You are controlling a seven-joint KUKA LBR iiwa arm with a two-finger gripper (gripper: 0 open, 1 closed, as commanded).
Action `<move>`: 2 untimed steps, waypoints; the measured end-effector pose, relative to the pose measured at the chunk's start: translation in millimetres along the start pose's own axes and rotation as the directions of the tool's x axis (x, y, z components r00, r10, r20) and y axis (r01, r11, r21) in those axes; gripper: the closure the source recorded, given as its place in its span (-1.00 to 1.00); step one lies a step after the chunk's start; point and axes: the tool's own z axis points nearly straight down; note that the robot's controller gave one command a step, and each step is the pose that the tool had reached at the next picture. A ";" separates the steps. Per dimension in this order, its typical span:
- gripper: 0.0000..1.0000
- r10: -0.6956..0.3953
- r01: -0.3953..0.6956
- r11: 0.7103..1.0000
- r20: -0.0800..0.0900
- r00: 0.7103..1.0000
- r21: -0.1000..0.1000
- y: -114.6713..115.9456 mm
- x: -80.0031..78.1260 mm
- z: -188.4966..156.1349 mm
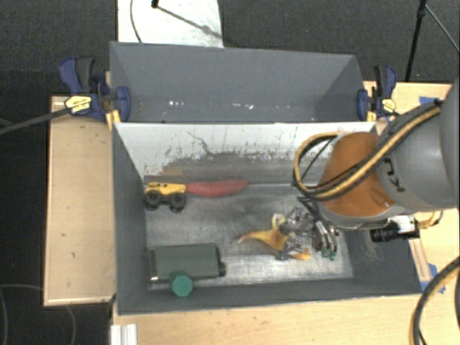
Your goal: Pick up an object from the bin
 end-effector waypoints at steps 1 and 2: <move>1.00 -0.024 0.024 1.000 -0.004 1.000 0.002 -21.7 -17.4 -101.7; 1.00 -0.025 0.025 1.000 -0.004 1.000 0.002 -21.7 -17.4 -101.7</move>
Offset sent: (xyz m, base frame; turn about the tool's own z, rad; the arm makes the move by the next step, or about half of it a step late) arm 0.0000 0.0000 0.0000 0.0000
